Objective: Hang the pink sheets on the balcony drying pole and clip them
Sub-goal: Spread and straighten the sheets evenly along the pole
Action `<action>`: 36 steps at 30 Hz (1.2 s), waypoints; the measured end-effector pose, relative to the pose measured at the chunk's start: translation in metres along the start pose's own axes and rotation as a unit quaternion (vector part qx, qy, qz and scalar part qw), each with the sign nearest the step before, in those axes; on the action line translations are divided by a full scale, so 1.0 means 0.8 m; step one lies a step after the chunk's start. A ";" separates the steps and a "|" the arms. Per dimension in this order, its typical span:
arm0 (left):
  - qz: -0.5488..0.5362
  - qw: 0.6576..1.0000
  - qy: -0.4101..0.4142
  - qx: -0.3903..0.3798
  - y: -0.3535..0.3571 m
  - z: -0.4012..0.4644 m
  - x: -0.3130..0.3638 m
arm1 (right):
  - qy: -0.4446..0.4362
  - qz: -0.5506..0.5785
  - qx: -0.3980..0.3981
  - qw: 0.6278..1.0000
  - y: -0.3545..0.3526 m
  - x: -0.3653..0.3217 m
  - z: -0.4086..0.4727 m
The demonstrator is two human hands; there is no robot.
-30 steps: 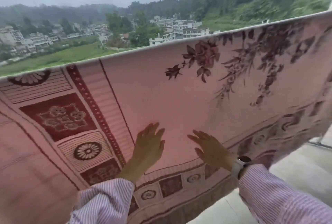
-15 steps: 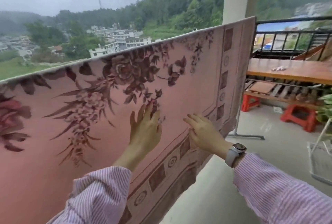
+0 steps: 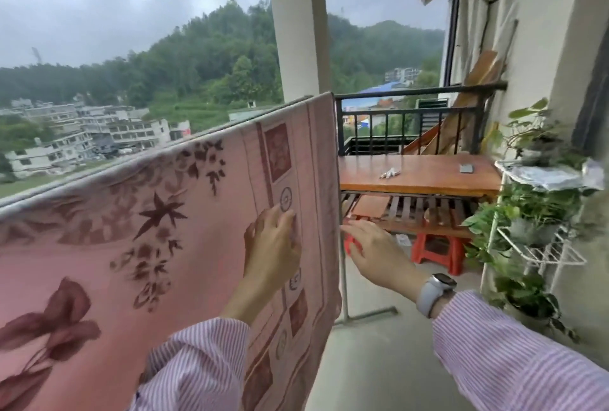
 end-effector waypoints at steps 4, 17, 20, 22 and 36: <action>-0.020 0.998 0.060 -0.013 0.076 0.149 0.005 | 0.041 -0.008 0.039 0.998 -0.035 0.079 0.116; 0.062 0.993 0.071 0.073 0.304 0.544 -0.022 | -0.002 0.033 0.038 0.999 -0.009 0.332 0.490; 0.132 0.983 0.058 0.114 0.313 0.629 -0.045 | -0.043 0.065 0.032 0.996 -0.009 0.347 0.591; 0.187 0.971 0.039 0.146 0.314 0.674 -0.063 | -0.077 0.087 0.028 0.993 -0.006 0.346 0.653; 0.404 0.834 -0.111 0.358 0.376 0.781 -0.145 | -0.357 0.426 -0.088 0.827 0.066 0.235 0.961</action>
Point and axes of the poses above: each hand's wrist, its own z-axis towards the middle knuckle, its own y-axis out of the palm, x = y × z, the point moved 3 cm from there along z, towards the middle knuckle, and after that the axes turned 11 degrees about y, right-handed, at the moved point
